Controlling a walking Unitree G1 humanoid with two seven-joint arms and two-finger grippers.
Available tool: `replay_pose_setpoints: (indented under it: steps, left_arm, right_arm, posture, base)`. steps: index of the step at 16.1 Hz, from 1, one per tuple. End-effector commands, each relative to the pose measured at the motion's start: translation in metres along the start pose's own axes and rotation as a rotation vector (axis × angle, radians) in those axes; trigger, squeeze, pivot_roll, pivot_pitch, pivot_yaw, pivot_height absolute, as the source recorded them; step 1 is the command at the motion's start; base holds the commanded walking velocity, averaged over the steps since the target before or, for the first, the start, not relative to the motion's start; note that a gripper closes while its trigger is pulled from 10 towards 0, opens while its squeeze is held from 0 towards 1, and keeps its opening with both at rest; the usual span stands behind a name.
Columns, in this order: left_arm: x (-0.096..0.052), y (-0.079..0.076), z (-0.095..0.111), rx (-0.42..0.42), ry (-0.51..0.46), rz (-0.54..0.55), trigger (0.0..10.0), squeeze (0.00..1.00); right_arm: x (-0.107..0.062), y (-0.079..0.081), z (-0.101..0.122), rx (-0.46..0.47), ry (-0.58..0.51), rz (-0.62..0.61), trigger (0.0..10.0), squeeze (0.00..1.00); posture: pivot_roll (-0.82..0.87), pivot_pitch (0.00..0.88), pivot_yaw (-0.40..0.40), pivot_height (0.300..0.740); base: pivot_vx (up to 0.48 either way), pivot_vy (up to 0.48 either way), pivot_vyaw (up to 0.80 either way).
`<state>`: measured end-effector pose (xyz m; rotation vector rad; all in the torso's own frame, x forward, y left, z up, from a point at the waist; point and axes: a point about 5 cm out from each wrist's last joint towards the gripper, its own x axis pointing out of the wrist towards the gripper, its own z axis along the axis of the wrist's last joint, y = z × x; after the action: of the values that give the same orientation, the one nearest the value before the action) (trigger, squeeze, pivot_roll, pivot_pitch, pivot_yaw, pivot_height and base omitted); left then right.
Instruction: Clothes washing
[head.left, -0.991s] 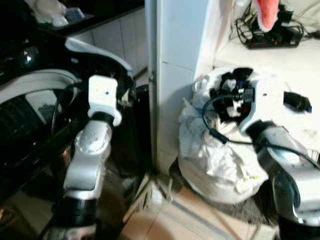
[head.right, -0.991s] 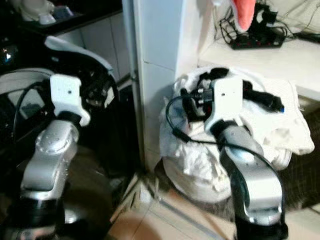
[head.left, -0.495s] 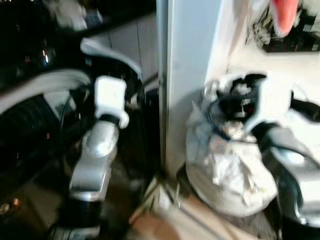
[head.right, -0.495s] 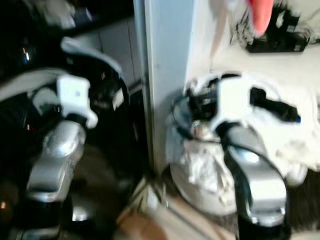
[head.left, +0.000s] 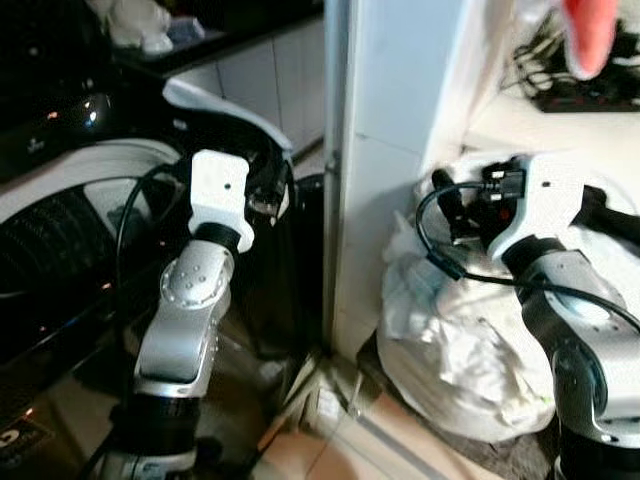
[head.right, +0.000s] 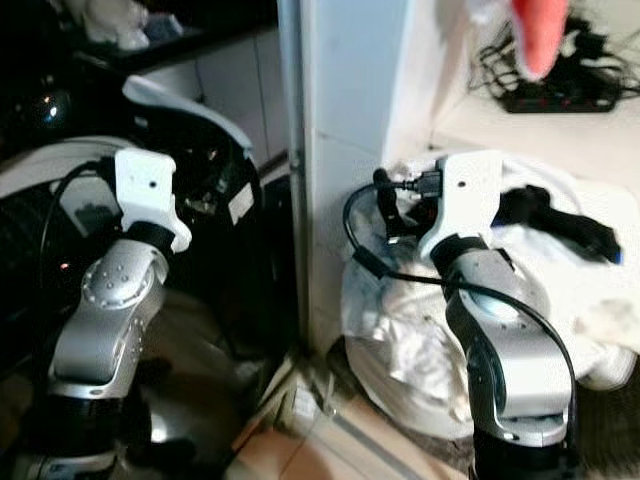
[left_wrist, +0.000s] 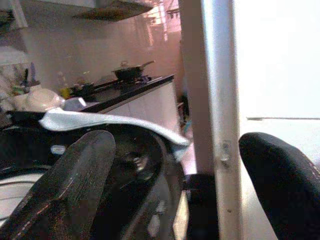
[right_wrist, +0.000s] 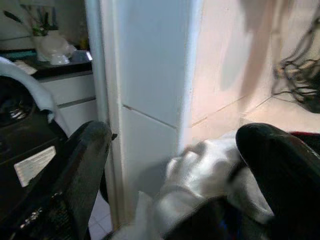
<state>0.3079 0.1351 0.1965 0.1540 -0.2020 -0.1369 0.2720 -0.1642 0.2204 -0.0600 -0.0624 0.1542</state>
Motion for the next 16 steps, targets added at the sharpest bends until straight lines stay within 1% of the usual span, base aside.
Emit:
replay_pose_setpoints:
  steps: [1,5,10,16]
  left_arm:
    - [0.001,0.003,0.003,-0.001,-0.004,0.012,10.0,0.0]
    - [0.001,0.004,0.002,-0.009,-0.003,0.018,10.0,0.0]
    - [0.002,0.003,0.002,-0.014,0.001,0.014,10.0,0.0]
    - [0.004,0.001,0.002,-0.019,0.001,0.004,10.0,0.0]
  right_arm:
    - [0.002,0.001,0.003,0.002,-0.016,0.008,10.0,0.0]
    - [0.003,0.0,0.004,0.004,-0.017,0.008,10.0,0.0]
    - [0.004,-0.007,0.007,-0.01,-0.015,-0.018,10.0,0.0]
    - [0.004,-0.01,0.008,-0.018,-0.014,-0.026,10.0,0.0]
  posture:
    - [-0.01,0.0,0.03,0.74]
    - [-0.01,0.0,0.029,0.74]
    - [-0.02,0.0,0.035,0.74]
    - [-0.02,0.0,0.039,0.74]
  base:
    - [0.24,0.0,0.0]
    - [0.0,0.0,0.0]
    - [0.0,0.0,0.0]
    - [0.0,0.0,0.0]
